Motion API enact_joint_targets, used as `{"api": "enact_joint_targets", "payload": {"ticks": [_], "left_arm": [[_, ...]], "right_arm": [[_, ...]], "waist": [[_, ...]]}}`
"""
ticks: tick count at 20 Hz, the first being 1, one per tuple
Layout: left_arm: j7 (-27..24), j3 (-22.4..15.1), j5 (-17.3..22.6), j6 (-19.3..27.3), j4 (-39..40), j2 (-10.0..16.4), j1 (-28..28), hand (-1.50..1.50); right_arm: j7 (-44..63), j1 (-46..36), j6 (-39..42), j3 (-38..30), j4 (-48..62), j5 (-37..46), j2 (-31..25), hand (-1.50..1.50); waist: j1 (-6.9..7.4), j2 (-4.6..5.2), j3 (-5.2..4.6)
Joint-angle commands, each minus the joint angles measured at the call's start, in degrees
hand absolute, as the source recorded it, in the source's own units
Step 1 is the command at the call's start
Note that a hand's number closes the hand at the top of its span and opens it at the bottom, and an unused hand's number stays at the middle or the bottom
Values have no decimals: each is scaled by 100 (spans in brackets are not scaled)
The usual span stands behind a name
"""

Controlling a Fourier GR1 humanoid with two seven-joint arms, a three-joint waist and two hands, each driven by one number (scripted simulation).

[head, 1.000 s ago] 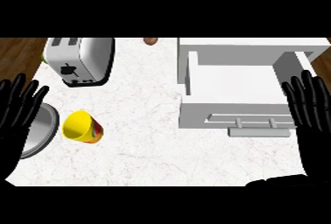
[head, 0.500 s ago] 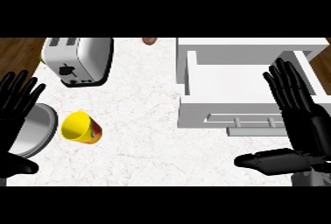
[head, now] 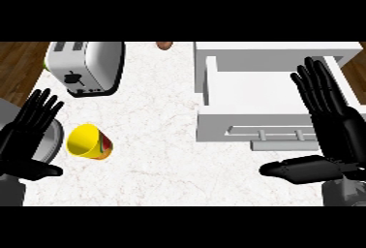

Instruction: Pick up the cup, place it into the drawer and close the drawer

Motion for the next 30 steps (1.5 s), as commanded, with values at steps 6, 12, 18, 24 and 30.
{"api": "enact_joint_targets", "payload": {"ticks": [6, 12, 18, 24, 30], "left_arm": [[-1677, 44, -1236, -40, 2545, 142, -693, -150], [-2697, 2, -1705, -114, 3891, 254, -912, -150], [-3892, -81, -2224, 95, 5396, 352, -1375, -150], [-4220, -41, -2291, 251, 5962, 331, -1885, -150], [-4673, -101, -2412, 256, 6238, 249, -1798, -150]], "right_arm": [[-241, -339, 290, -556, 485, -324, -269, -150], [-153, -512, 331, -539, 550, -307, -284, -150], [450, -542, 130, -385, -104, -260, -204, -150], [189, -496, 181, -396, 273, -206, -159, -150], [309, -716, 281, -574, 325, -406, -305, -150]], "waist": [[-29, 11, -2], [-25, 16, -3], [-74, 20, -10], [-107, 43, -16], [-136, 60, -24]]}}
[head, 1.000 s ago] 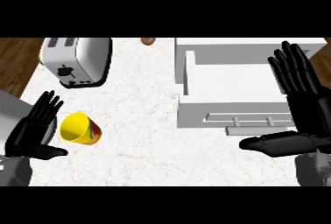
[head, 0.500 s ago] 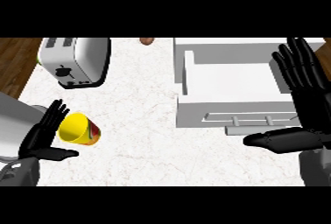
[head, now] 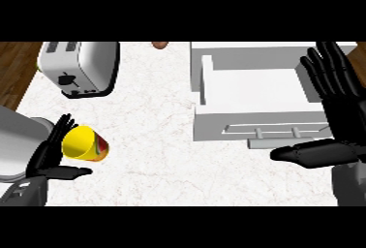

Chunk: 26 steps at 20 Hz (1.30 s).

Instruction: Pick up the cup, place it into the drawer and close the drawer

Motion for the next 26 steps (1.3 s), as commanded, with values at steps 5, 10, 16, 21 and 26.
{"api": "enact_joint_targets", "payload": {"ticks": [5, 10, 16, 21, 26], "left_arm": [[-882, -8, -80, -476, 339, -54, 12, -150], [-914, -59, -164, -396, 376, -94, -229, -150], [-754, -82, -126, -692, 454, -391, -392, -150], [-891, -191, -128, -1188, 263, -575, -445, 150], [-1632, -11, -150, 533, -119, -494, -357, 150]], "right_arm": [[434, -190, -26, -40, -263, -117, -89, -150], [0, 27, 22, -2, -43, -25, 22, -150], [19, -100, 81, -90, 107, -71, -71, -150], [-8, -320, 67, -167, 379, -49, -123, -150], [29, -105, 138, -126, 158, -50, -154, -150]], "waist": [[-39, 4, -12], [-70, 25, -13], [-80, 36, -14], [-34, 41, -13], [-53, 34, -12]]}}
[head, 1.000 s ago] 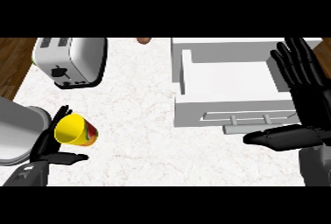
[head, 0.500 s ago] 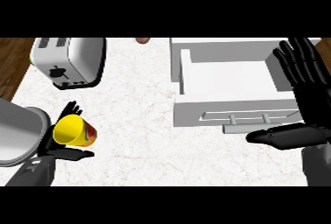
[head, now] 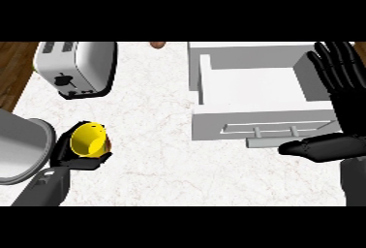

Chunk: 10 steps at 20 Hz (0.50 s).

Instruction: Pick up the cup, place it into the drawer and close the drawer

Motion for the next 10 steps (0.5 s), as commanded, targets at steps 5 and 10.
{"api": "enact_joint_targets", "payload": {"ticks": [5, 10], "left_arm": [[-1026, 499, 302, 946, -127, -251, -188, 150], [-1500, 956, 727, 1590, -331, -922, -10, 150]], "right_arm": [[-315, 87, -47, -17, 44, 51, 125, -150], [-133, 264, -6, -61, -93, -40, 78, -150]], "waist": [[33, -2, 12], [79, -43, 18]]}}
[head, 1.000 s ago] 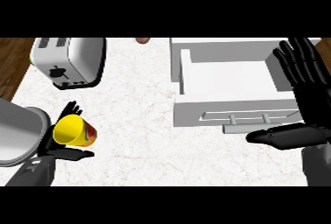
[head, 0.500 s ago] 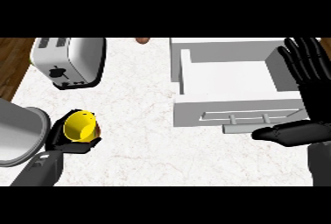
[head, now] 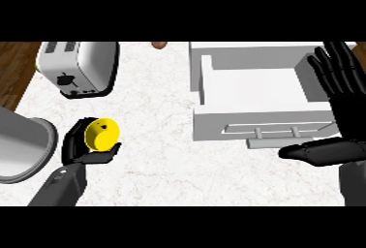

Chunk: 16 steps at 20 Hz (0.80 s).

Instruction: Pick up the cup, place it into the drawer and close the drawer

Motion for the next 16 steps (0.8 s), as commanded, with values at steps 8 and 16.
{"api": "enact_joint_targets", "payload": {"ticks": [8, 16], "left_arm": [[-31, -362, -18, -338, -770, -638, -702, 150], [1788, -783, 104, 125, -2187, -1134, -1653, 150]], "right_arm": [[391, -114, -121, -179, -189, -87, -108, -150], [-25, 266, -38, -238, -116, 77, -111, -150]], "waist": [[134, -82, 23], [224, -125, 33]]}}
